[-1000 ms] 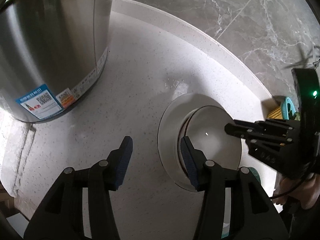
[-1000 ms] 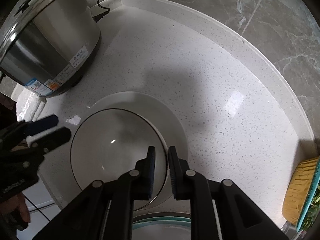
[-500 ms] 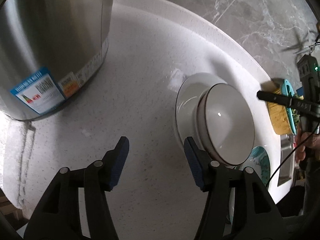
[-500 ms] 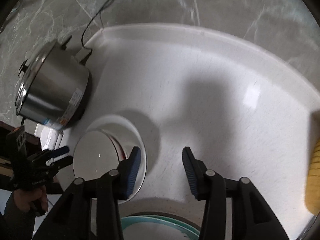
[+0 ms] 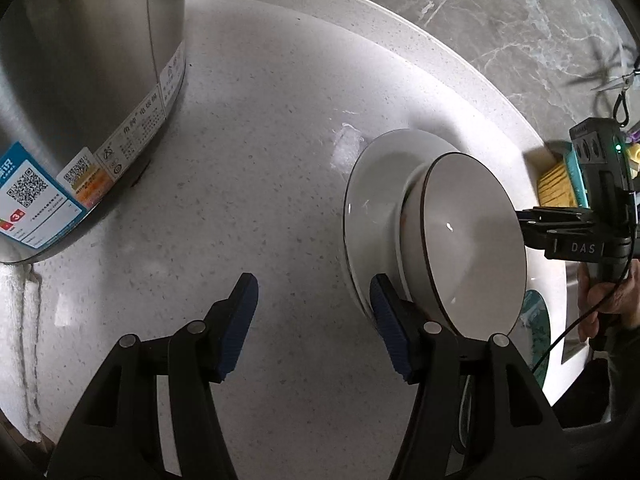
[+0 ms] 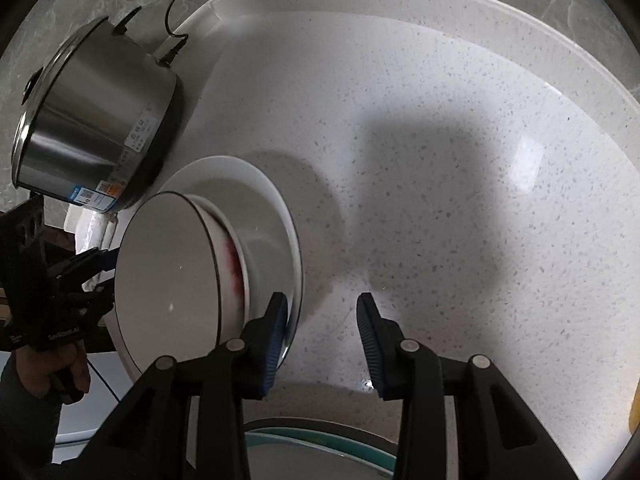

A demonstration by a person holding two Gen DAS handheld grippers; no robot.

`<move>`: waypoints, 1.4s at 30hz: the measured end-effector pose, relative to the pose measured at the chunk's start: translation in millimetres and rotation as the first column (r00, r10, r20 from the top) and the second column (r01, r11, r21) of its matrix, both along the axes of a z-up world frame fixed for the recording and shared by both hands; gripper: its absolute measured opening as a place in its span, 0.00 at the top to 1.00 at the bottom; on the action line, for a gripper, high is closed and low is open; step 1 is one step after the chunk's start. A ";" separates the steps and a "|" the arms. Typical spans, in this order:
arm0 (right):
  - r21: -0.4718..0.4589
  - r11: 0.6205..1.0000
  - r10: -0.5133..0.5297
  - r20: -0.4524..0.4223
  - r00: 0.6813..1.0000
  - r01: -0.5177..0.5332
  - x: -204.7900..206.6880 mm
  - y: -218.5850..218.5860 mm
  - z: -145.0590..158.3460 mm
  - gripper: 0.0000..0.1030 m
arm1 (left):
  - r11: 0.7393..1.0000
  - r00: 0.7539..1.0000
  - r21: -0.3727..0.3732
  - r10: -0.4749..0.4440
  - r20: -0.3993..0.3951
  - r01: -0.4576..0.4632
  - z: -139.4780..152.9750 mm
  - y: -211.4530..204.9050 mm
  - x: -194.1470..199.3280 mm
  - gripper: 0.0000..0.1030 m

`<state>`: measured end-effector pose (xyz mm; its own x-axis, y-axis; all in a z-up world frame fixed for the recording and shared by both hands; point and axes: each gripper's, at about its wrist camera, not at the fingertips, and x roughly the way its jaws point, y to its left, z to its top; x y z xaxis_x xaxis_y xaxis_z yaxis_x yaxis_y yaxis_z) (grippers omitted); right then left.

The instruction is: Organize plates and bowls

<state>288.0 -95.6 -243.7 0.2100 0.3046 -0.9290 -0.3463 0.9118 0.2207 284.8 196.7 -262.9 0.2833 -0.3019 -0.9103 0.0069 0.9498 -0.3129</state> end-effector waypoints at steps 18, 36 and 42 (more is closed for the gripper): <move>0.041 0.999 0.013 -0.030 0.999 -0.012 5.1 -1.5 -4.5 0.64 | 0.986 0.991 -0.122 0.097 -0.096 -0.109 -16.1 20.6 22.4 0.44; 0.142 0.990 0.011 -0.048 0.999 -0.004 9.9 4.9 -23.1 0.79 | 0.992 0.998 -0.123 0.000 -0.070 -0.008 -31.0 -23.2 35.0 0.78; 0.158 0.987 0.001 -0.035 0.999 0.004 10.0 6.5 -24.6 0.82 | 0.992 0.998 -0.128 -0.007 -0.066 -0.002 -33.8 -38.6 41.3 0.83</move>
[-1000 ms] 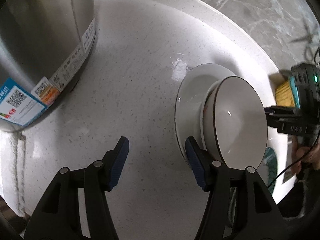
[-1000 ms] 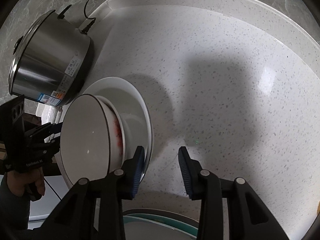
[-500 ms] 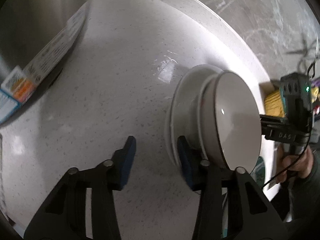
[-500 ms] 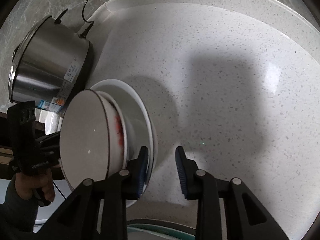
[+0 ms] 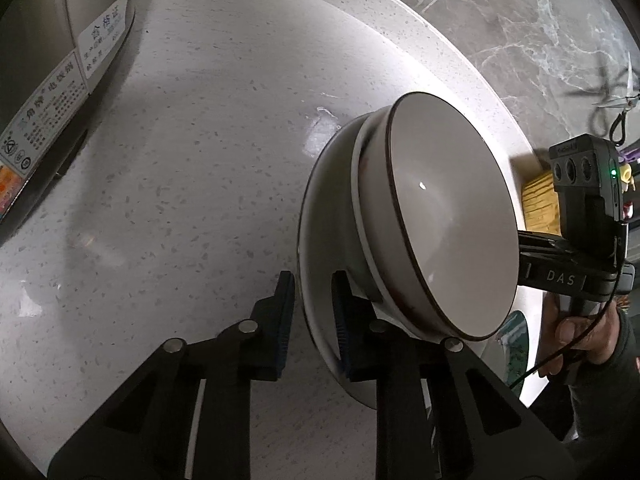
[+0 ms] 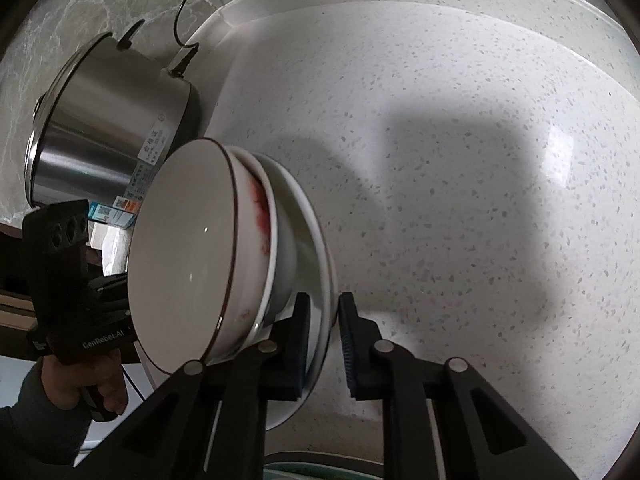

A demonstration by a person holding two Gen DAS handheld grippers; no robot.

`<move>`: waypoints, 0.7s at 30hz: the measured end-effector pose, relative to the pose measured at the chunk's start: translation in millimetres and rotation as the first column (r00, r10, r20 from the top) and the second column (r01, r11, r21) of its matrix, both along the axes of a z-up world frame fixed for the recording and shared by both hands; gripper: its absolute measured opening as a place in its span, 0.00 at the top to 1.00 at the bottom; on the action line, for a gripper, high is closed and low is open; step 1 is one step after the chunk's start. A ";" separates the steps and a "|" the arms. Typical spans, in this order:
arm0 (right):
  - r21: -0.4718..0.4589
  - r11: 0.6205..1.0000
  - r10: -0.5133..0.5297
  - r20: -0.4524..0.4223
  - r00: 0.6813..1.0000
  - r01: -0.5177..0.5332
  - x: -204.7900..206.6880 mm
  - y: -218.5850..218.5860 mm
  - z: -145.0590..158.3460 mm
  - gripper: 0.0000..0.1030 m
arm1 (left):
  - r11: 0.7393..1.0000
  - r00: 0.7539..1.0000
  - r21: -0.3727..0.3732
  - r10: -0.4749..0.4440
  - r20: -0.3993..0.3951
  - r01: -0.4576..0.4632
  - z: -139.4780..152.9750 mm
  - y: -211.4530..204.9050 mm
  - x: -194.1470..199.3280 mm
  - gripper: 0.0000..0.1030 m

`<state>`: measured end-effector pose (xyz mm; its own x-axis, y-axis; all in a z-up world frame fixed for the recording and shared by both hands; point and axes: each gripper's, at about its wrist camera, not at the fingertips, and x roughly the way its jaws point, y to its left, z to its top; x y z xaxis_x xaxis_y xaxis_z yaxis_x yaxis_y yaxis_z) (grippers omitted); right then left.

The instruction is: Organize plates and bowls

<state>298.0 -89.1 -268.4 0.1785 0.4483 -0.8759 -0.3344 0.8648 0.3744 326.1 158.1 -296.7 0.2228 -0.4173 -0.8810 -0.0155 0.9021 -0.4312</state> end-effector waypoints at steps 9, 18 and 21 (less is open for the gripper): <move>-0.035 0.999 -0.016 0.041 0.999 0.018 -2.5 2.9 3.5 0.85 | 0.998 1.000 0.058 -0.010 0.024 0.009 2.9 -3.2 -1.2 0.86; -0.065 0.997 -0.029 0.089 0.996 0.035 -6.8 7.8 6.8 0.86 | 0.996 0.998 0.091 -0.009 0.063 0.003 5.5 -7.6 -1.9 0.88; -0.070 0.997 -0.031 0.099 0.995 0.038 -6.7 7.4 8.4 0.86 | 0.994 0.997 0.107 -0.016 0.071 0.009 7.5 -11.1 -1.5 0.88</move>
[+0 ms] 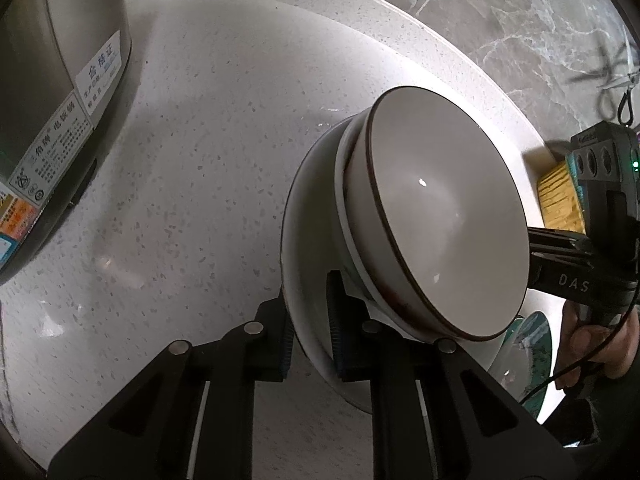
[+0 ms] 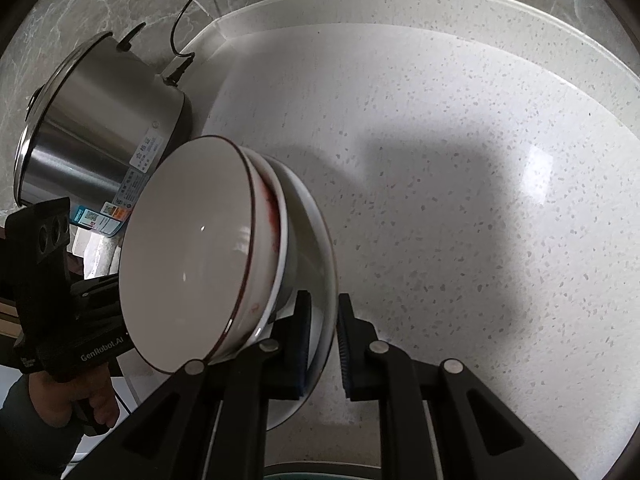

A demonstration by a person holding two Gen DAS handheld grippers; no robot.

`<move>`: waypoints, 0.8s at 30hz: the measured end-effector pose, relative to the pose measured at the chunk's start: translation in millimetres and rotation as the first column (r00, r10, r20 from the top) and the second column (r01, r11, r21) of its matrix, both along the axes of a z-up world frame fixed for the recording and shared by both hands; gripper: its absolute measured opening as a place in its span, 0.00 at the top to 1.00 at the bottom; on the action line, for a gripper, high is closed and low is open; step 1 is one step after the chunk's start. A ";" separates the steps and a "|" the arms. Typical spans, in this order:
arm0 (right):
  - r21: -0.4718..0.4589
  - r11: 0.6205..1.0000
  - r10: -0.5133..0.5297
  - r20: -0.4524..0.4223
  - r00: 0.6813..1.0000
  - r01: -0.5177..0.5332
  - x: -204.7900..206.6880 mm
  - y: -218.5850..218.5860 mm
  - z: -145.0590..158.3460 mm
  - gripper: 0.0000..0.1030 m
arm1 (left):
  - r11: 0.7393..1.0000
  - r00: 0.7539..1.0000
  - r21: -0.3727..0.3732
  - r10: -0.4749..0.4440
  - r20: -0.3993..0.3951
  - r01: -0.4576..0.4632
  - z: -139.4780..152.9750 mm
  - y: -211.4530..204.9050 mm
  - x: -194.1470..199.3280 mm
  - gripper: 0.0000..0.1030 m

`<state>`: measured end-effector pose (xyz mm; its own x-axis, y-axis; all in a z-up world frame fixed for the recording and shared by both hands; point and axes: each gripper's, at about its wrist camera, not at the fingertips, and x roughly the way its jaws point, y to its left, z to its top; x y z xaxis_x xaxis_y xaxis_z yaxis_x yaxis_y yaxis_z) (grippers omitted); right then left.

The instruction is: Organize plates and bowls

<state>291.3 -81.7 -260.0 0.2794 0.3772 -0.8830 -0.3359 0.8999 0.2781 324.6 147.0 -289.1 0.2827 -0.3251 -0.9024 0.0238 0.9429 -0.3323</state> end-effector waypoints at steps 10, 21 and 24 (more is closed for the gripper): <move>0.005 1.000 -0.011 0.028 1.000 0.011 -5.4 -3.0 13.7 0.86 | 1.000 1.000 0.016 -0.017 0.022 0.017 18.3 -8.4 -3.2 0.88; -0.007 1.000 -0.027 0.059 0.998 0.027 -25.9 -19.6 48.4 0.86 | 0.998 0.998 0.006 -0.059 0.027 0.059 53.2 -35.0 -19.4 0.88; -0.010 0.999 -0.040 0.064 0.997 0.040 -37.7 -30.0 55.9 0.86 | 0.997 0.996 0.000 -0.083 0.033 0.083 65.5 -49.7 -27.9 0.88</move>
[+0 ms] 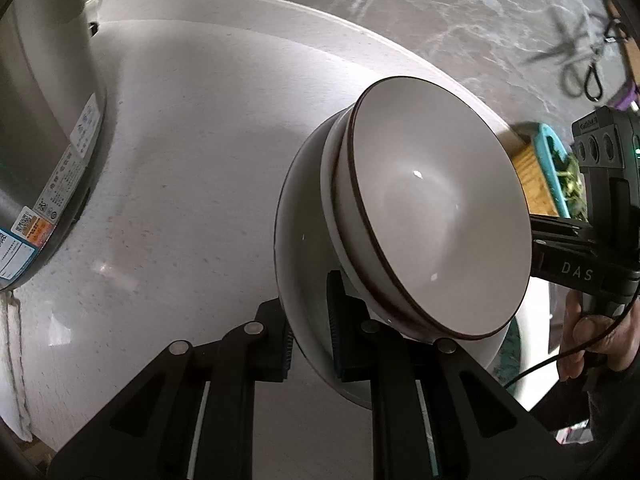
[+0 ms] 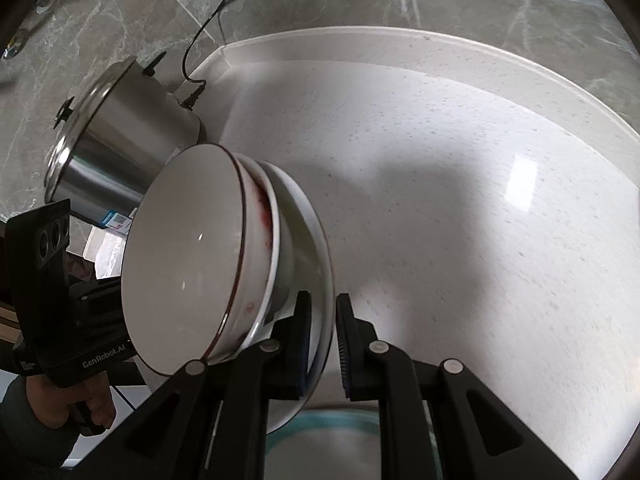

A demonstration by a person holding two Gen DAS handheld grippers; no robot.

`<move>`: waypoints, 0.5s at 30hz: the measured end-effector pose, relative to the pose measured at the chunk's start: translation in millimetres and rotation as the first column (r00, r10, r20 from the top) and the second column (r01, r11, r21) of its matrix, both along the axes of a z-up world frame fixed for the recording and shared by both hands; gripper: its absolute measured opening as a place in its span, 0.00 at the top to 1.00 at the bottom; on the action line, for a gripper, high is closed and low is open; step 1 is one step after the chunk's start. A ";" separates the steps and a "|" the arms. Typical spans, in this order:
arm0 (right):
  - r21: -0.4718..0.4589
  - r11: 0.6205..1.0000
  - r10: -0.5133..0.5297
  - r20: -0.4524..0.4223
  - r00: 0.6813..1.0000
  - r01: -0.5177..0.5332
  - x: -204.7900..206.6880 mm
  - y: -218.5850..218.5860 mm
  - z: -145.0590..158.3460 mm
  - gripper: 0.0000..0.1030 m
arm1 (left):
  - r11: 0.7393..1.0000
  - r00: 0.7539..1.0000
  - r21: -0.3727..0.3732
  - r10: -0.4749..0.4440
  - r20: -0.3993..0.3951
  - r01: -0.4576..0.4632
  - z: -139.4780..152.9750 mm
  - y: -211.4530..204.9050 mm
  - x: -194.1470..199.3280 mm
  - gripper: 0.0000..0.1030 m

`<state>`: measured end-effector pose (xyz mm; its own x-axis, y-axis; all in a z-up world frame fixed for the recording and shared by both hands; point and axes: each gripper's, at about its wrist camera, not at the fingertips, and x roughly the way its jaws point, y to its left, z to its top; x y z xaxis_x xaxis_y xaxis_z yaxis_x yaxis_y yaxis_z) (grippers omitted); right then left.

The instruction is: Organize plates and bowls

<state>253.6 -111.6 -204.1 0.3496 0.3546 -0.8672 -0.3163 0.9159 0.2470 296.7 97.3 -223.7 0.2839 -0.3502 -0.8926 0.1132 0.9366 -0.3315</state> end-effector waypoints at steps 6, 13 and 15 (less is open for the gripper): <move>-0.002 0.999 -0.035 0.007 0.999 0.035 -30.1 -25.9 10.6 0.86 | 0.998 0.998 -0.007 -0.063 0.007 0.063 21.1 -32.9 -23.2 0.88; -0.008 0.997 -0.075 -0.011 0.997 0.075 -62.8 -59.0 11.1 0.86 | 0.991 0.991 -0.007 -0.135 -0.006 0.135 31.7 -79.7 -54.8 0.88; -0.003 0.996 -0.090 -0.024 0.996 0.090 -73.4 -69.9 8.5 0.86 | 0.988 0.988 -0.007 -0.154 -0.015 0.154 32.0 -95.0 -66.0 0.88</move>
